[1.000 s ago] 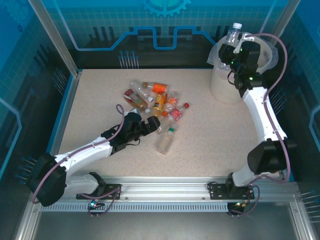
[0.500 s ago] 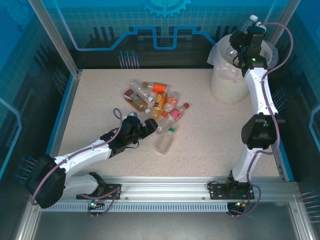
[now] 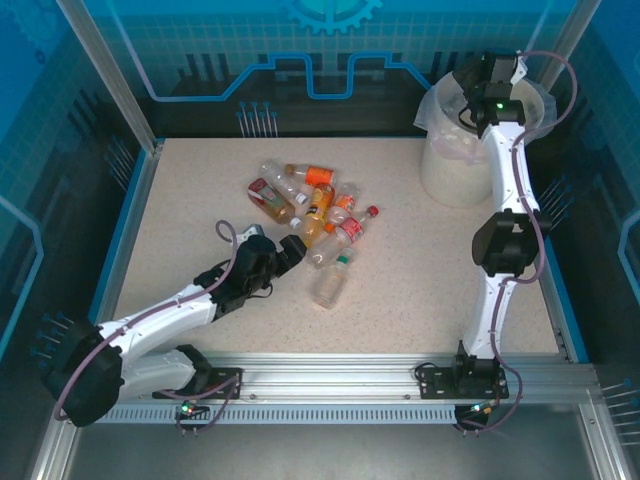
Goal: Put the plastic bottles in the bin
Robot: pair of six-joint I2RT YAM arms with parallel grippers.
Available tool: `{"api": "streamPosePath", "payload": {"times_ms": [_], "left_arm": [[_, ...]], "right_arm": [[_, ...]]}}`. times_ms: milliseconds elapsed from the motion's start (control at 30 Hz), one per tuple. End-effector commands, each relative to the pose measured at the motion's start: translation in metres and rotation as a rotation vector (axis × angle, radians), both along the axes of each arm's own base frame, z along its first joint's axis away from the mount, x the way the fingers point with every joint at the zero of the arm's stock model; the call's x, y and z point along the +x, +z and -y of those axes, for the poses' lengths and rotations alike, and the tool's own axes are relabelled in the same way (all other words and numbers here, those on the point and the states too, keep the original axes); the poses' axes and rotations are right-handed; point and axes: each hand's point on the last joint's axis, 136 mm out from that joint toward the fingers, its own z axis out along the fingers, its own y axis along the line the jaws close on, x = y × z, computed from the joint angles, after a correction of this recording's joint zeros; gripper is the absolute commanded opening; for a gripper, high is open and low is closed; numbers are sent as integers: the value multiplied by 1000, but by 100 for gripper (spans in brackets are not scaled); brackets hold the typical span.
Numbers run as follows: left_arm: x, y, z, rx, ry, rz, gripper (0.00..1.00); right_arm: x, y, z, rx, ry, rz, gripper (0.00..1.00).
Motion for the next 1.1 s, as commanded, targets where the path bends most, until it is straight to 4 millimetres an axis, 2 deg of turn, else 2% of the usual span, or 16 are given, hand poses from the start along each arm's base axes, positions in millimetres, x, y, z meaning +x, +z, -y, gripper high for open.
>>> {"api": "streamPosePath", "payload": {"times_ms": [0,100,333,633,900,1067], "left_arm": [[0,-3,-14,24,51,-7,99],[-2,-6,-15,28,50,-17,99],[-3,-12,-15,33,49,-33,99],[3,-14,-19,34,61,-63,99],[16,-17,-22,31,73,-114,99],[29,-21,-29,67,75,-179,99]], "right_arm": [[-6,-3,5,66,-42,-31,90],[-11,4,6,59,-43,-27,94],[-26,24,4,25,-20,-6,95],[-55,56,-18,-69,121,24,98],[-105,72,-42,-189,266,24,100],[-146,78,-70,-277,371,70,100]]}}
